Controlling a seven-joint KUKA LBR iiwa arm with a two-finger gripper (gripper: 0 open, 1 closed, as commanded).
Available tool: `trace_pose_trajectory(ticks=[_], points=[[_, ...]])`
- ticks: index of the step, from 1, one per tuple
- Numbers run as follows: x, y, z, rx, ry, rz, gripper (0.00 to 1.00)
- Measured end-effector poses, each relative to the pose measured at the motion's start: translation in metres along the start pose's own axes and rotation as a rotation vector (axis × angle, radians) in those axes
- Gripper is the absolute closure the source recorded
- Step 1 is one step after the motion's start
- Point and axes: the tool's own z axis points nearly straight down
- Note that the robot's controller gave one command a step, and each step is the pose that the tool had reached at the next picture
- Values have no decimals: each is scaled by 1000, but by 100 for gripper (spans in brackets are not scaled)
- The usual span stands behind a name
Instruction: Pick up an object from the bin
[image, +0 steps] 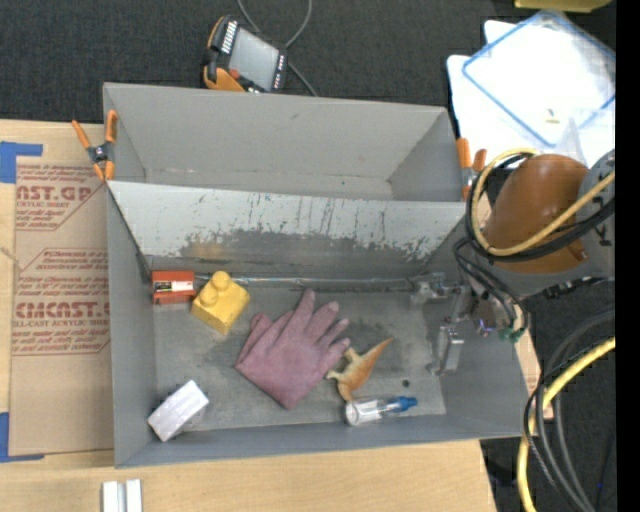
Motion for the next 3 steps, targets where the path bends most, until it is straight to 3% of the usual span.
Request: trace_pose_trajectory(ticks=[1, 2, 3], points=[[0, 0, 0, 0, 0, 0, 0], [28, 13, 56, 0, -2, -369, 0], [3, 12, 65, 0, -5, -138, 100]])
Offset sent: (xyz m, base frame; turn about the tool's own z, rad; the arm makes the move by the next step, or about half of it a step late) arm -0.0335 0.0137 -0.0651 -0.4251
